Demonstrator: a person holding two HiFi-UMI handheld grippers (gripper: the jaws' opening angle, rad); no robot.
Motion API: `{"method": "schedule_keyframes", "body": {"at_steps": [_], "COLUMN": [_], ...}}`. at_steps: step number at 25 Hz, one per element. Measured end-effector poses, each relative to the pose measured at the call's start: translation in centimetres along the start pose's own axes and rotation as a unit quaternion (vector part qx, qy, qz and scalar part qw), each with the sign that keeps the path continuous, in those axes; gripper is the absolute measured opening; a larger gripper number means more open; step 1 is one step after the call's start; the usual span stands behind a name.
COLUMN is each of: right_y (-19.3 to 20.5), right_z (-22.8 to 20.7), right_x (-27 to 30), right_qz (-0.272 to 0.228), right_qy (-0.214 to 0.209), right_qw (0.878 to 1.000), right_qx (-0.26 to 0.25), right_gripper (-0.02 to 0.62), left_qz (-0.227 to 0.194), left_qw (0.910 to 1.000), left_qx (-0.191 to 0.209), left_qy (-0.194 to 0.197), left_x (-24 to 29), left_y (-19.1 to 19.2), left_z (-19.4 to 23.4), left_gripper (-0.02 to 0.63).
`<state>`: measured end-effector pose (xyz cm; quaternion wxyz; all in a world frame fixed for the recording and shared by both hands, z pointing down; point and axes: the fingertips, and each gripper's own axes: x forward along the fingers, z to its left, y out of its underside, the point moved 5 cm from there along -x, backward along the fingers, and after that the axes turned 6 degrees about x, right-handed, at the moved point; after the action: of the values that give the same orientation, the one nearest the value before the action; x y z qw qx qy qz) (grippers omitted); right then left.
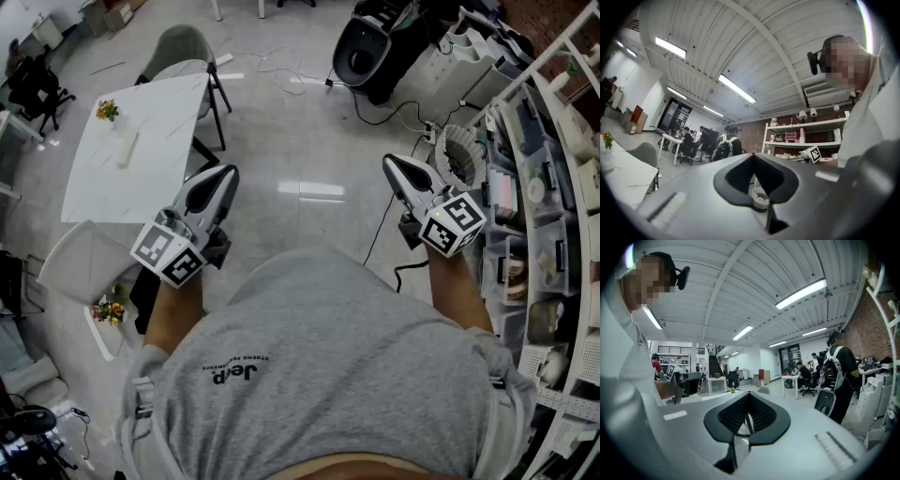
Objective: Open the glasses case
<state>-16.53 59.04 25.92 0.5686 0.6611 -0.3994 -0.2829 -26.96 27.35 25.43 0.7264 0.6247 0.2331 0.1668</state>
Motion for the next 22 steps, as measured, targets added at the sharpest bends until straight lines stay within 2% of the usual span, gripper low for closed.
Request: {"method": "schedule_keyframes", "body": {"at_steps": [18, 22], "right_y": [-1.2, -1.7], "right_z": [-0.9, -1.2], "right_x": [-0.5, -1.1], "right_qz": [-0.012, -0.02], "right_qy": [-0.004, -0.026], "right_qw": [1.0, 0.999], "right_qx": [-0.008, -0.007], "right_gripper": [0.002, 0.008], "left_qz": [0.004, 0.005], "left_qw": [1.0, 1.0], "left_qx": [0.005, 0.006], "left_qy": [-0.002, -0.003], "left_x": [0.9, 1.9], "left_y": [0.2, 0.1], "left_z": [-0.5, -1.3], "left_gripper": [0.049, 0.049]}}
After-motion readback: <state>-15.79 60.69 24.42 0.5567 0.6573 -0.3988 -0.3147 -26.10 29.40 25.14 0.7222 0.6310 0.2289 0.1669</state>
